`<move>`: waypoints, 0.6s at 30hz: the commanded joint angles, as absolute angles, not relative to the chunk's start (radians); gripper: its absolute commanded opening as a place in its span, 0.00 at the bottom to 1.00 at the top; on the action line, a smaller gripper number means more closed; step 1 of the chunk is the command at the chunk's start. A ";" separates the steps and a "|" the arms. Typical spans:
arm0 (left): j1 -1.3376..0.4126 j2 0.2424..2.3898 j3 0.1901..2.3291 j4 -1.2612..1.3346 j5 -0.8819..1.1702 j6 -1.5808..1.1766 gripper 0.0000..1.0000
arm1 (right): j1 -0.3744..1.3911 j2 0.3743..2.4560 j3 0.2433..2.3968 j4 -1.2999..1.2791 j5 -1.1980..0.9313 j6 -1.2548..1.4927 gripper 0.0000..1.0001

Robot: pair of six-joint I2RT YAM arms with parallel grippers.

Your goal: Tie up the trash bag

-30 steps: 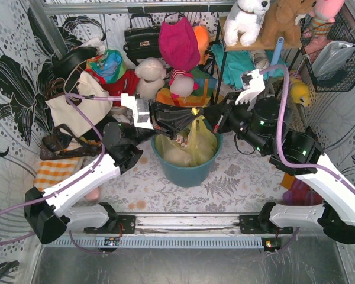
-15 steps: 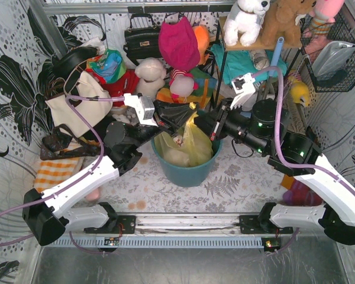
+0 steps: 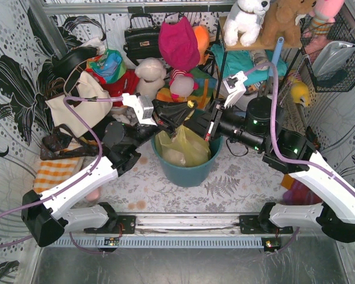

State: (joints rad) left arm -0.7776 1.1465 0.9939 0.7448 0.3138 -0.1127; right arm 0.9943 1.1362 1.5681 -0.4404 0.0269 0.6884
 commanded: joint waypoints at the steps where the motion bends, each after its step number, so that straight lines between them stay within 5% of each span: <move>1: -0.772 1.134 0.993 0.760 0.297 -0.094 0.00 | 1.001 1.124 1.535 -0.328 0.001 0.757 0.00; 18: -0.772 1.136 1.011 0.727 0.318 -0.095 0.00 | 1.062 1.151 1.422 -0.245 0.135 0.786 0.00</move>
